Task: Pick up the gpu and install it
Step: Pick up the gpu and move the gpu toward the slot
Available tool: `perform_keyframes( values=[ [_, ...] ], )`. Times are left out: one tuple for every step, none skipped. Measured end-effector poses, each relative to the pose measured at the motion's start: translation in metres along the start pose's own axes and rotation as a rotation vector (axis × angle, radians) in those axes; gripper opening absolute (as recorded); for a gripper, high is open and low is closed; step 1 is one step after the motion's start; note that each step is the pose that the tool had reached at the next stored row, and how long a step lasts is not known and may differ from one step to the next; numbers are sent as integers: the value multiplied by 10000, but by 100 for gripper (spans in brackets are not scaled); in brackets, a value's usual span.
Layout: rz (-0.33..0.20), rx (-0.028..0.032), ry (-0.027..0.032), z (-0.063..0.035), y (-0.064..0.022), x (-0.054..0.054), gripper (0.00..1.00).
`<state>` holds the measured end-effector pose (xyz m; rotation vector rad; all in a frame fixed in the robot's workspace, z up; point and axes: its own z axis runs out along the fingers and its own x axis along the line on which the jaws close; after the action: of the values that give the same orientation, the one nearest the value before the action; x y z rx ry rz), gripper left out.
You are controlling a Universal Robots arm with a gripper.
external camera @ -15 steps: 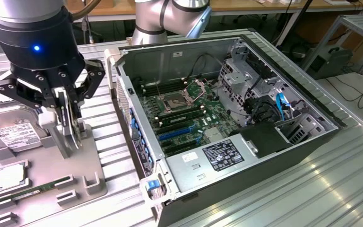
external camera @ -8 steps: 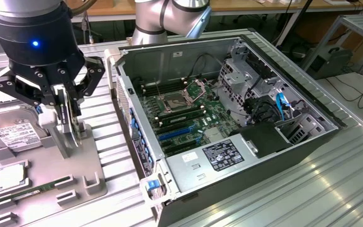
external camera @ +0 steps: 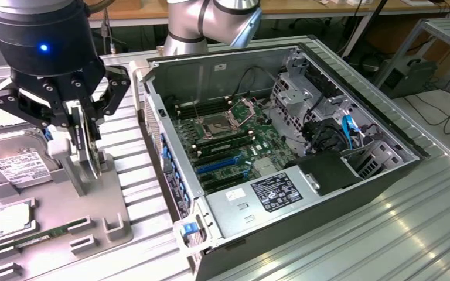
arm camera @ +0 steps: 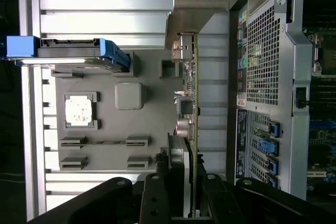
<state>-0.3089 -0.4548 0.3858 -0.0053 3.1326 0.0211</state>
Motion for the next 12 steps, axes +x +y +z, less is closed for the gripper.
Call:
perform_keyframes(
  values=[
    [-3, -1, 0, -7, 1, 0, 28],
    [-3, -1, -1, -14, 2, 0, 28],
    [-2, 0, 0, -26, 3, 0, 28],
    [-3, 0, 0, -36, 3, -1, 28],
    [-3, -1, 0, -47, 3, -1, 28],
    [-2, -1, -1, -59, 4, -1, 28],
    [-3, -1, -1, -70, 4, -1, 28],
    [-2, -2, -1, -81, 4, -1, 28],
    [-2, -1, -1, -97, 5, -1, 28],
    [-2, -1, -1, -110, 5, -1, 28],
    [-2, -2, -2, -122, 5, -1, 28],
    [-2, -1, 0, -136, 6, -2, 28]
  ],
)
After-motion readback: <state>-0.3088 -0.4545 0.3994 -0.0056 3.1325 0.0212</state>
